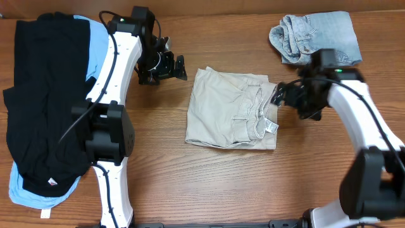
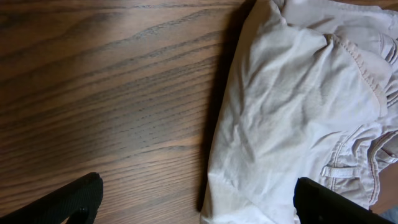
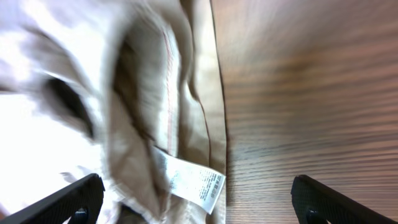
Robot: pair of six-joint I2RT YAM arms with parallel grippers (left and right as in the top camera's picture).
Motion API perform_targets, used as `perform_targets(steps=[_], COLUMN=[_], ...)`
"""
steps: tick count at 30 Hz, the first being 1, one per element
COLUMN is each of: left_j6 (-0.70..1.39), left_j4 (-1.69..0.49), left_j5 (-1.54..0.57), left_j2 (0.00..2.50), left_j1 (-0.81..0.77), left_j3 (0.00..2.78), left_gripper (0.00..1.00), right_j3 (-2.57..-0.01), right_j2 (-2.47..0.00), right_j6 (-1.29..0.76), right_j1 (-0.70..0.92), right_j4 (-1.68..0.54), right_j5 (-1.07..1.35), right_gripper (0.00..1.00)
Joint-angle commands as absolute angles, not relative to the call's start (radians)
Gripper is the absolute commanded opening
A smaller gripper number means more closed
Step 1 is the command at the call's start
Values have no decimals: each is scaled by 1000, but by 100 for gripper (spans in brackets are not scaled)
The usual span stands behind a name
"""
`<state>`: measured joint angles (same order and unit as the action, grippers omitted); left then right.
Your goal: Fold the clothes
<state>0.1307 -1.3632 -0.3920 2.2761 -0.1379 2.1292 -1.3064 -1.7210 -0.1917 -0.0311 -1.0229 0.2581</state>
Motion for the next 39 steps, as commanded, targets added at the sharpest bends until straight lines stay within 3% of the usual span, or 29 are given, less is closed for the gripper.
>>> perform_targets(steps=[1,9,15,39], left_j6=[111,111,111,100], left_j4=[-1364,-1364,-1372,-1402], left_j5=[-381,-369,-340,-278], left_j2=[2263,2263,2263,2263], left_j1=[-144,-144,-144,-144], left_j3=[2149,2149,2149,2149], left_gripper=[100,100,100,100], right_j3=[-1349,-1346,-1346,-1345], right_j2=[-1644,-1744,-1825,-2028], right_j6=[-123,-109,-226,-346], right_j1=[-21,140,212,181], right_j4=[-1026,-986,-984,-894], right_j5=[323,247,83,43], right_gripper=[100,100,100,100])
